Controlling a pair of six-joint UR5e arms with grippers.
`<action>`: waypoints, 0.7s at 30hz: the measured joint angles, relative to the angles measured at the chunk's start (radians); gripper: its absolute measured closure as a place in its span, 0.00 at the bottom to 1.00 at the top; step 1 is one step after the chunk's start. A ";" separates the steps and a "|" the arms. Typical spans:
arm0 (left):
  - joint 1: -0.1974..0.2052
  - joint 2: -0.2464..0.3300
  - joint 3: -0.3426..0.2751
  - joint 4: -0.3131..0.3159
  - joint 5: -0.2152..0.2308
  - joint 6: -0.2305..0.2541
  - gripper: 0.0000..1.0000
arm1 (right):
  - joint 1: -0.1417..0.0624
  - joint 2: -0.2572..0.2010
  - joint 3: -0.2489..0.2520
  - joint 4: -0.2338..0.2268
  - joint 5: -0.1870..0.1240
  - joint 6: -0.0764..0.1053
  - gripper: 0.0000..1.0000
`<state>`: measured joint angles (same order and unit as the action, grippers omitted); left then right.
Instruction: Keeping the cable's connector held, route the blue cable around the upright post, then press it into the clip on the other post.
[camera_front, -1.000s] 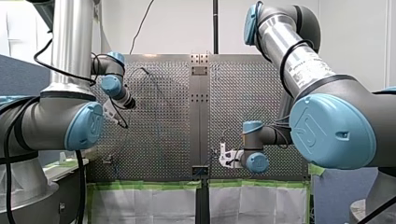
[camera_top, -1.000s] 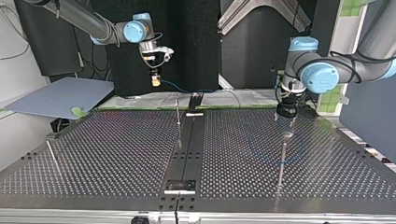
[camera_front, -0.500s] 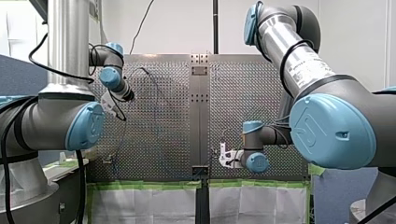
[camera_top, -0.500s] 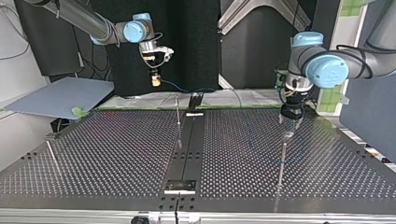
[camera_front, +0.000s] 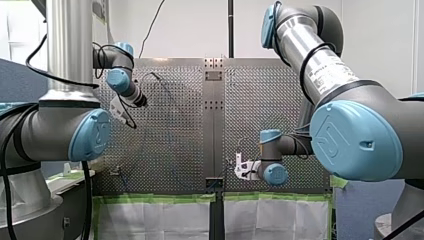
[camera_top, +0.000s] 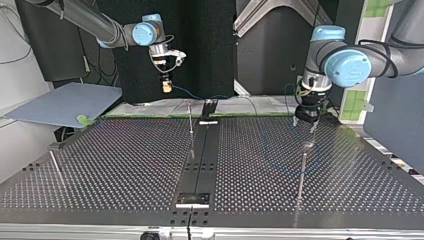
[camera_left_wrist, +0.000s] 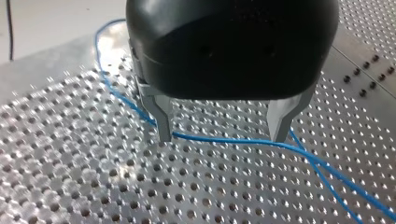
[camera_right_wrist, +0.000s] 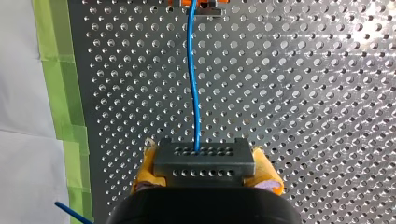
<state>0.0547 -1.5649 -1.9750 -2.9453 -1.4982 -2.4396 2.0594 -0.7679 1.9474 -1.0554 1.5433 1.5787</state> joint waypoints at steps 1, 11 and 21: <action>0.000 0.007 -0.002 0.000 0.000 -0.003 0.00 | 0.000 0.000 0.000 0.000 0.000 0.000 1.00; -0.006 0.084 -0.013 -0.036 -0.007 0.023 0.00 | 0.000 0.000 0.000 -0.003 -0.001 0.000 1.00; 0.004 0.170 -0.013 -0.047 0.019 0.109 0.00 | 0.000 0.000 0.000 -0.004 -0.002 0.000 1.00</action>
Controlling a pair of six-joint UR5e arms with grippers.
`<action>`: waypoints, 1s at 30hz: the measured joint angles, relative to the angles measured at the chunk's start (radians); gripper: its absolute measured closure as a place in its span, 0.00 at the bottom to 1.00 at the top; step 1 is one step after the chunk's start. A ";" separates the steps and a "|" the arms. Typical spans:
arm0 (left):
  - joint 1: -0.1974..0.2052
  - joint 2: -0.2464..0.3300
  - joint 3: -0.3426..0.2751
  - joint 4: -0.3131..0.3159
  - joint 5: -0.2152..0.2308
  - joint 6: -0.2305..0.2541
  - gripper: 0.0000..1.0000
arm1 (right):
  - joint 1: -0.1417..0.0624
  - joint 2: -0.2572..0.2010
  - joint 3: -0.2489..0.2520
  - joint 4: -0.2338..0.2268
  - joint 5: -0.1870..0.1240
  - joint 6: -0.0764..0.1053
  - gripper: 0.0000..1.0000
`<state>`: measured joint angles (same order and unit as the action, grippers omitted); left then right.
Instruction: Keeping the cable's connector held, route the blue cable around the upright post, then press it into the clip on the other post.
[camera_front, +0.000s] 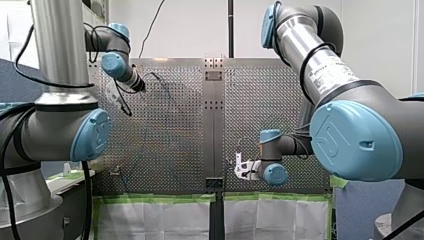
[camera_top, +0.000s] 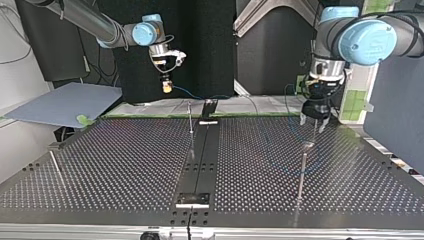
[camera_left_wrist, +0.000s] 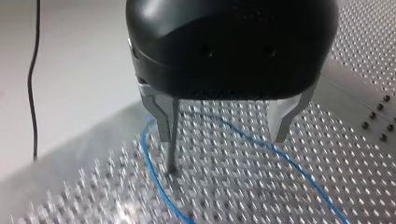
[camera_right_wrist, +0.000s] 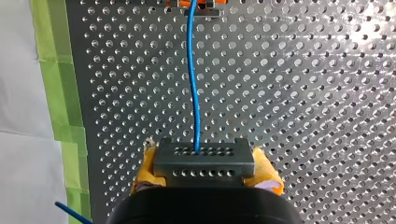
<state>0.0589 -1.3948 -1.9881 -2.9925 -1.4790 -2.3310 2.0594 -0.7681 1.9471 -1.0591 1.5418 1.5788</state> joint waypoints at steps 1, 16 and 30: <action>0.001 0.007 0.000 0.001 0.006 0.007 0.00 | 0.000 0.000 0.000 -0.001 0.000 0.000 1.00; 0.006 0.137 0.022 0.011 0.073 0.138 0.00 | 0.000 0.000 0.000 -0.006 0.000 0.000 1.00; -0.001 0.073 0.133 -0.073 0.061 0.256 0.00 | -0.006 0.000 -0.001 -0.006 -0.005 0.001 1.00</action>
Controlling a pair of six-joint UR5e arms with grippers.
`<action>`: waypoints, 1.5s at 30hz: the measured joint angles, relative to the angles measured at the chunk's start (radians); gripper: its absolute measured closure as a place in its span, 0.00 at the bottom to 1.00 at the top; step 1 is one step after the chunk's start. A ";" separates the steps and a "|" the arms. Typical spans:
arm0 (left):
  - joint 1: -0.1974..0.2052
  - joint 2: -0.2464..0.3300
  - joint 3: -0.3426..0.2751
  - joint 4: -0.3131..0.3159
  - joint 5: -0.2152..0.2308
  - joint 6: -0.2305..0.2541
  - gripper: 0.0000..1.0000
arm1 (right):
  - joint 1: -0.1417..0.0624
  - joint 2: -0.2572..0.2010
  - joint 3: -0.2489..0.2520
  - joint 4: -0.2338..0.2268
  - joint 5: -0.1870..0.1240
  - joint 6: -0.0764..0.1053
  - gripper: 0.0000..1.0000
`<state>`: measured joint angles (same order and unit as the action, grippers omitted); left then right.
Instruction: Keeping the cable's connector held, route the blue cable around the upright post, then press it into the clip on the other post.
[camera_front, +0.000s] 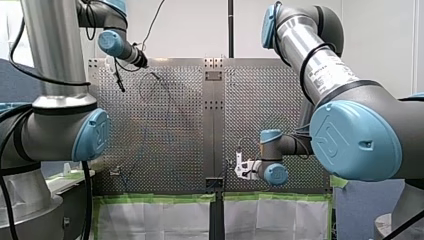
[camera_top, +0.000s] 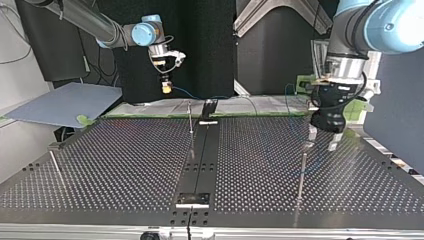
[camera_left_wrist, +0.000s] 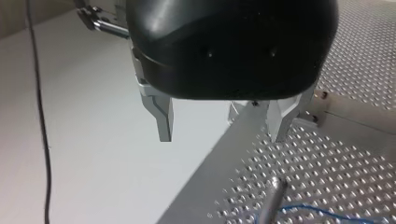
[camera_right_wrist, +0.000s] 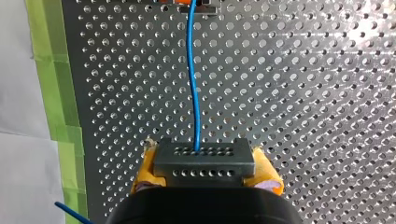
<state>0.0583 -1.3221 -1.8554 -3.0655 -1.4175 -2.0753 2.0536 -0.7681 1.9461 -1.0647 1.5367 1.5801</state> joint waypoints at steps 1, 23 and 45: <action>-0.002 -0.007 0.004 -0.007 -0.005 0.007 0.00 | -0.001 0.000 0.000 0.000 0.000 0.000 1.00; -0.012 -0.046 0.012 -0.047 -0.017 0.184 0.00 | -0.019 0.000 0.000 0.022 -0.006 -0.003 1.00; -0.017 -0.036 0.012 -0.051 -0.085 0.252 0.00 | -0.029 0.000 0.000 0.042 -0.006 -0.002 1.00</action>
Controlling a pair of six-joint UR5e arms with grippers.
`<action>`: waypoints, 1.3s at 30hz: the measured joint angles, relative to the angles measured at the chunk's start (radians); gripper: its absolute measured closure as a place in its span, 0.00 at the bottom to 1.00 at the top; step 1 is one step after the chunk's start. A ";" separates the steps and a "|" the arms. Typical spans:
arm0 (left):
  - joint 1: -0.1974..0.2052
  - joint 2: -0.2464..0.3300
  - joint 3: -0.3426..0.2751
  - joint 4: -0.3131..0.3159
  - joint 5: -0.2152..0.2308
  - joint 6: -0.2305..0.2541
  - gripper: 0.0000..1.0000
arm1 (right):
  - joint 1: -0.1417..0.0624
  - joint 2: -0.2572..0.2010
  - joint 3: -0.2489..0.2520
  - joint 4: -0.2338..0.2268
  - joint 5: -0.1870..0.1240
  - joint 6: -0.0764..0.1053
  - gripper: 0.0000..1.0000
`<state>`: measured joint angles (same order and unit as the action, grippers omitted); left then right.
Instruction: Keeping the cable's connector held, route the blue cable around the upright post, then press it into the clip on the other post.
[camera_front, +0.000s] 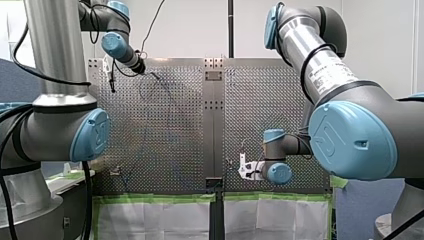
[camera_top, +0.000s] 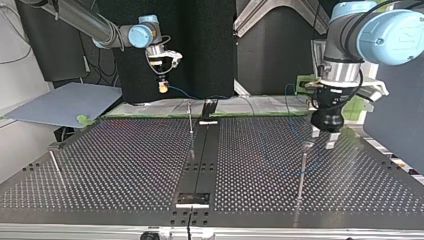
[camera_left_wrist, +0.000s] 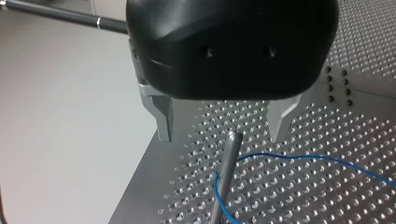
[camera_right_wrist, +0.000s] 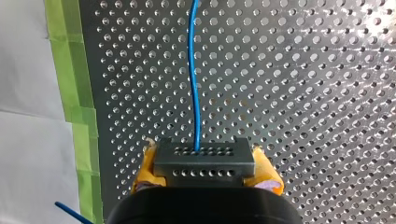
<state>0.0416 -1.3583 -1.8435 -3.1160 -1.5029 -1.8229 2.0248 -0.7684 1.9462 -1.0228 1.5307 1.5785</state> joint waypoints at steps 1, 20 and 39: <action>-0.001 0.001 0.000 -0.001 -0.007 -0.002 0.00 | 0.000 0.000 0.000 0.000 -0.001 0.001 1.00; -0.037 0.013 0.000 -0.014 -0.091 -0.001 0.00 | 0.005 0.000 0.000 -0.002 -0.018 0.004 1.00; -0.086 -0.018 0.000 0.063 0.019 0.114 0.00 | 0.006 0.000 0.000 -0.003 -0.025 0.009 1.00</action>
<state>-0.0445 -1.3762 -1.8436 -3.0527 -1.4842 -1.7093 2.0306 -0.7684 1.9460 -1.0260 1.5057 1.5880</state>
